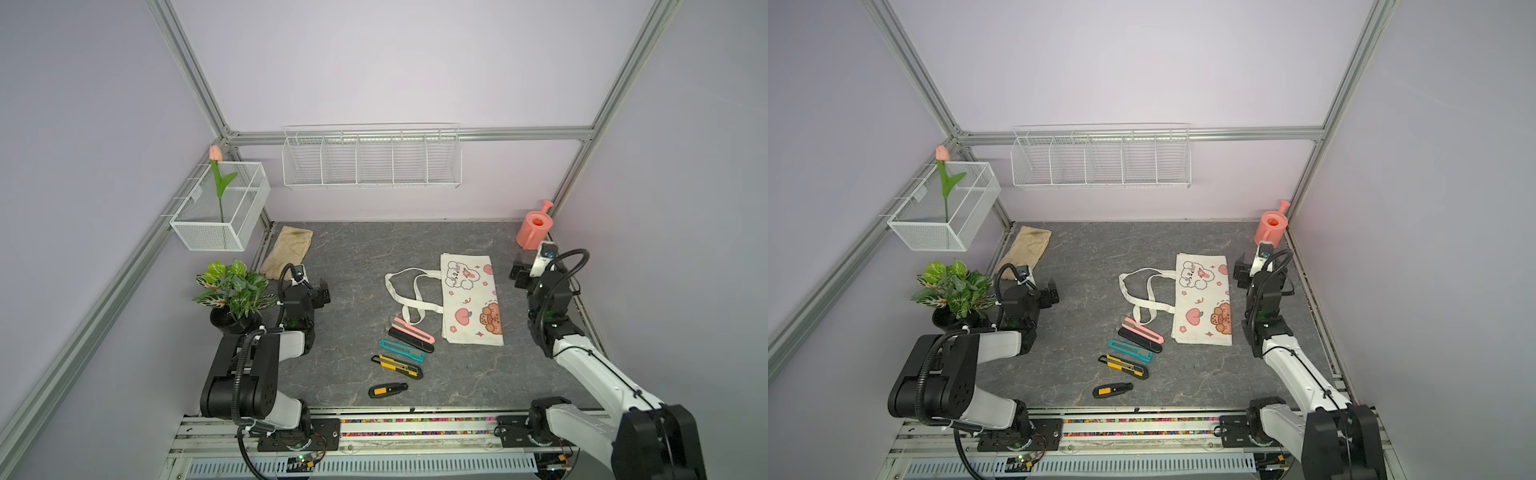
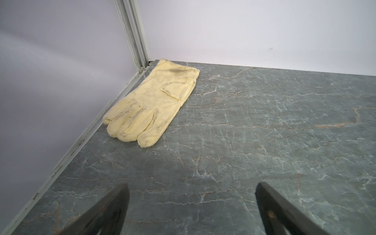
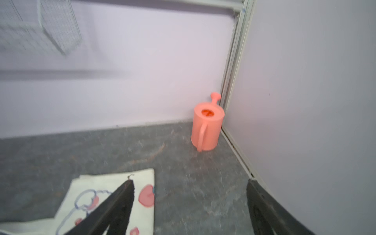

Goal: Place the art knife into the pouch
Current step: Open the pouch at the center of the board.

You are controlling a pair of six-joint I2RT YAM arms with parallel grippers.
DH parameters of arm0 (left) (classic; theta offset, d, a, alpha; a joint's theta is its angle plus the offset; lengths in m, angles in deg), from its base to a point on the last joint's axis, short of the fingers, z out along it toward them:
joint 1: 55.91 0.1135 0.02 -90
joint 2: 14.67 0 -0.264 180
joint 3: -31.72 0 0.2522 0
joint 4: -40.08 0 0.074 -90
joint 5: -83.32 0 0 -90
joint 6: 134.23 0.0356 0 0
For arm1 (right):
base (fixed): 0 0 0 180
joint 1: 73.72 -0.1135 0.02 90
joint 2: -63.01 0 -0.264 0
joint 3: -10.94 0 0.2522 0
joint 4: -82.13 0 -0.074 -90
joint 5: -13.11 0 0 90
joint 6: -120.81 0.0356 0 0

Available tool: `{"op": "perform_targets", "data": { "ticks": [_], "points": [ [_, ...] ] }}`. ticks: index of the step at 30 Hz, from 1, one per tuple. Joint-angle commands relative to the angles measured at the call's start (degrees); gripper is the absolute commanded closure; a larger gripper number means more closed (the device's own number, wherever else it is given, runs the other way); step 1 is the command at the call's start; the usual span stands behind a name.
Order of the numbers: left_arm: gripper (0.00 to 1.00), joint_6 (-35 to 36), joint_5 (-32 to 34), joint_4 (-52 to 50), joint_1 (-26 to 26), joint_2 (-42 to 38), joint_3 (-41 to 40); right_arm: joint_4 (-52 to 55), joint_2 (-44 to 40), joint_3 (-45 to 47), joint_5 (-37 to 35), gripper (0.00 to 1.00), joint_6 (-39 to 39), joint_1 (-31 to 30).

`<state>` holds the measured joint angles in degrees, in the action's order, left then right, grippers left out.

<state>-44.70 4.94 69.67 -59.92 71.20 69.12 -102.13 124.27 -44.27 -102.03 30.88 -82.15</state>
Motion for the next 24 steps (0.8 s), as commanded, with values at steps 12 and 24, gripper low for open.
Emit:
{"op": "perform_targets", "data": {
  "ticks": [12, 24],
  "points": [
    [0.01, -1.41, 1.77, -0.14, 0.47, 0.89, 1.41, 33.04, 10.46, -22.12, 49.74, 0.12, 13.38, -3.83],
    [0.01, -1.34, 1.92, -0.19, 0.49, 0.81, 1.38, 51.91, 39.48, -43.53, 23.56, 0.12, 6.18, -24.25]
  ]
}}
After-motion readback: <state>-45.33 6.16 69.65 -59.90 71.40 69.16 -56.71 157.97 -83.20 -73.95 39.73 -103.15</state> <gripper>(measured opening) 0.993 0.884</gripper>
